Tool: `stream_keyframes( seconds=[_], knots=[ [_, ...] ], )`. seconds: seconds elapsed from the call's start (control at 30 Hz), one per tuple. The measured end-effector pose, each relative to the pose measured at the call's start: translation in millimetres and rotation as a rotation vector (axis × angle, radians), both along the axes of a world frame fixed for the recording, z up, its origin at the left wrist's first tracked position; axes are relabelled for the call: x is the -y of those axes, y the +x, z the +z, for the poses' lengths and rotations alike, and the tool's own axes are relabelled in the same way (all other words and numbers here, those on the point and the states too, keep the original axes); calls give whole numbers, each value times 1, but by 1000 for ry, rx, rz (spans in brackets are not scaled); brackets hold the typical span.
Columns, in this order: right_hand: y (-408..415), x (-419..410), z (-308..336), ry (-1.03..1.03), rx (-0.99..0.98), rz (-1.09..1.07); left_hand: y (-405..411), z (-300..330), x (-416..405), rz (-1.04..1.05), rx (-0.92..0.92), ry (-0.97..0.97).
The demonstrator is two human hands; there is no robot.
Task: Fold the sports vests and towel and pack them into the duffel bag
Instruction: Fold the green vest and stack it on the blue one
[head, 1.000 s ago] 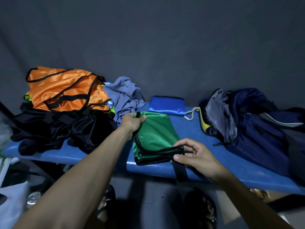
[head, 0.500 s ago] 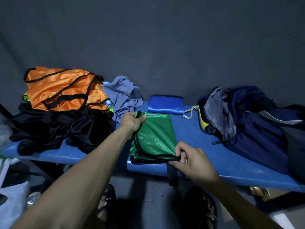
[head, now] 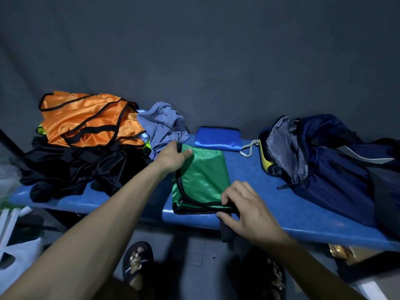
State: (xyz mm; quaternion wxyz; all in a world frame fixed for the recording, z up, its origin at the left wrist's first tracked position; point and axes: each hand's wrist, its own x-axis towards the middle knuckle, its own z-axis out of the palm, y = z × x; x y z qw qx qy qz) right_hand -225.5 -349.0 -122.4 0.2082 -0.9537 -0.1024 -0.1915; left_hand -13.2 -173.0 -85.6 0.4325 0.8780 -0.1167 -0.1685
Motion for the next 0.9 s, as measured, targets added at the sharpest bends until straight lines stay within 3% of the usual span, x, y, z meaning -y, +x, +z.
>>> stream_keyframes(
  seconds=[0.07,0.13,0.27,0.5,0.6,0.67,0.73,0.8,0.9],
  knots=[
    [1,-2,0,2,-21,3,-8,13,-13,-93,249,183],
    [3,-4,-2,29,-36,22,-21,23,-24,-113,375,307],
    [10,-8,-5,128,-44,45,-49,24,-33,-199,183,517],
    [17,-10,6,228,-151,90,-64,7,-46,-212,218,526],
    [15,-3,13,246,-246,45,-63,1,-50,-261,352,487],
    [14,-2,13,273,-283,7,-63,-1,-51,-391,506,344],
    [14,-4,10,284,-294,-12,-68,1,-53,-592,516,189],
    [15,-6,7,267,-278,-7,-71,1,-57,-732,480,194],
    [15,-7,8,241,-249,26,-68,-2,-62,-774,535,224]
  ],
)
